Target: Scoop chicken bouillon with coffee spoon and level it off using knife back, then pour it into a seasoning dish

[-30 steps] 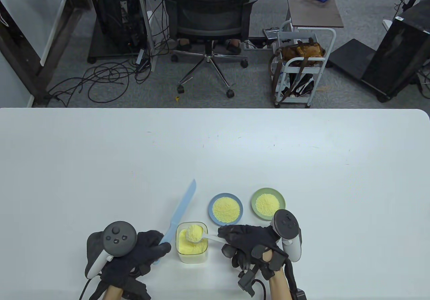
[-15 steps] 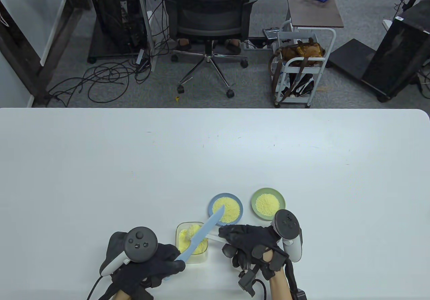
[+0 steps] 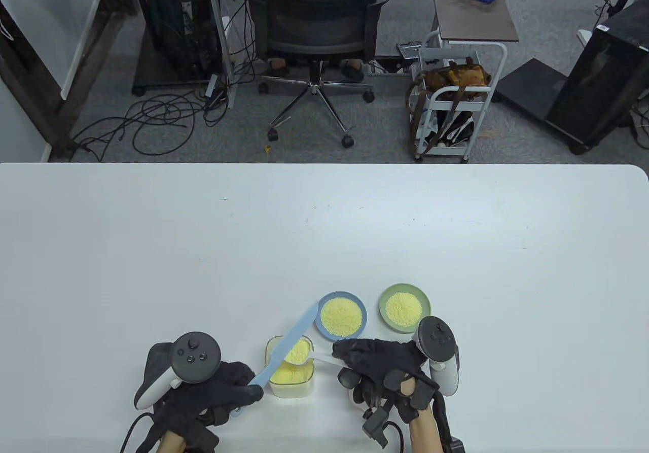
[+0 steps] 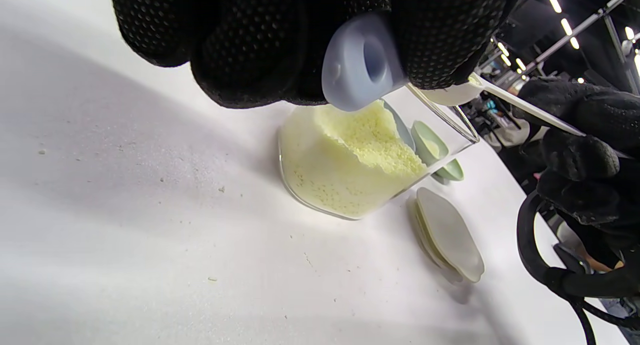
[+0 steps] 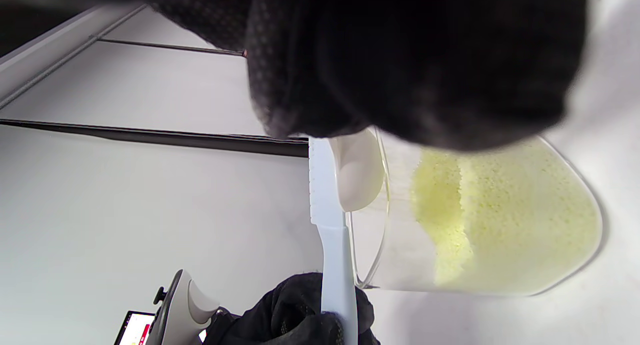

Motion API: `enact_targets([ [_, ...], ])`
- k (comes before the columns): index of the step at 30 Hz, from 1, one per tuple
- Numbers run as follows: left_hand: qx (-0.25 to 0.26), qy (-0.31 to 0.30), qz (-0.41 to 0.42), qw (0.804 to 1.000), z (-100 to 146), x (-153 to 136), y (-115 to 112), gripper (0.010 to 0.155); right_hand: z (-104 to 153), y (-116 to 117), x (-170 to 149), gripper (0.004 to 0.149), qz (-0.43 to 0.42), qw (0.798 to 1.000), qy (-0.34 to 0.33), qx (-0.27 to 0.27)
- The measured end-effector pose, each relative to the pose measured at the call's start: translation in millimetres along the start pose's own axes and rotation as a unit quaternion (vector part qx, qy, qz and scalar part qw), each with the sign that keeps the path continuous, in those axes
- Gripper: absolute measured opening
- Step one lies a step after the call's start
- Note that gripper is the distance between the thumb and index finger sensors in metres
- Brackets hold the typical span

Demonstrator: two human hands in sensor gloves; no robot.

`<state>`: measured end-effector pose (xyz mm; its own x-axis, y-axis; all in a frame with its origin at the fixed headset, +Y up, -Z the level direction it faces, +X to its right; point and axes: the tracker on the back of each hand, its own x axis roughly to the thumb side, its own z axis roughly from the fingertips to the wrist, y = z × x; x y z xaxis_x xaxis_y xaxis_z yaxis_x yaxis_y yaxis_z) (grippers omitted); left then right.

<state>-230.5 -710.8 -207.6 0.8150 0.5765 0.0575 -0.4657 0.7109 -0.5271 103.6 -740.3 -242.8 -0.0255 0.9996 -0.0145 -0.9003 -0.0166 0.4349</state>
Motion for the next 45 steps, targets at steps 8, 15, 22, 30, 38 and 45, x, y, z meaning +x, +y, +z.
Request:
enact_targets([
  [8,-0.011,0.004,0.014,1.0,1,-7,6,0.046,1,-1,0,0.039,0.002,1.0,0.0,0.002],
  [15,0.006,0.008,0.039,0.999,4,-14,12,0.046,1,-1,1,0.039,-0.002,1.0,-0.003,0.002],
  [22,0.116,0.132,0.02,0.984,-6,-43,13,0.047,1,-1,0,0.039,-0.003,1.0,-0.004,0.002],
  [30,0.114,0.215,0.013,0.97,-25,-71,3,0.048,1,0,0,0.039,-0.005,1.0,-0.004,0.007],
  [38,0.092,0.261,-0.102,0.955,-32,-69,-5,0.046,0,1,1,0.039,-0.005,1.0,-0.011,0.012],
  [45,0.114,0.285,-0.144,0.941,-30,-71,-4,0.048,0,2,1,0.039,-0.004,1.0,-0.013,0.012],
])
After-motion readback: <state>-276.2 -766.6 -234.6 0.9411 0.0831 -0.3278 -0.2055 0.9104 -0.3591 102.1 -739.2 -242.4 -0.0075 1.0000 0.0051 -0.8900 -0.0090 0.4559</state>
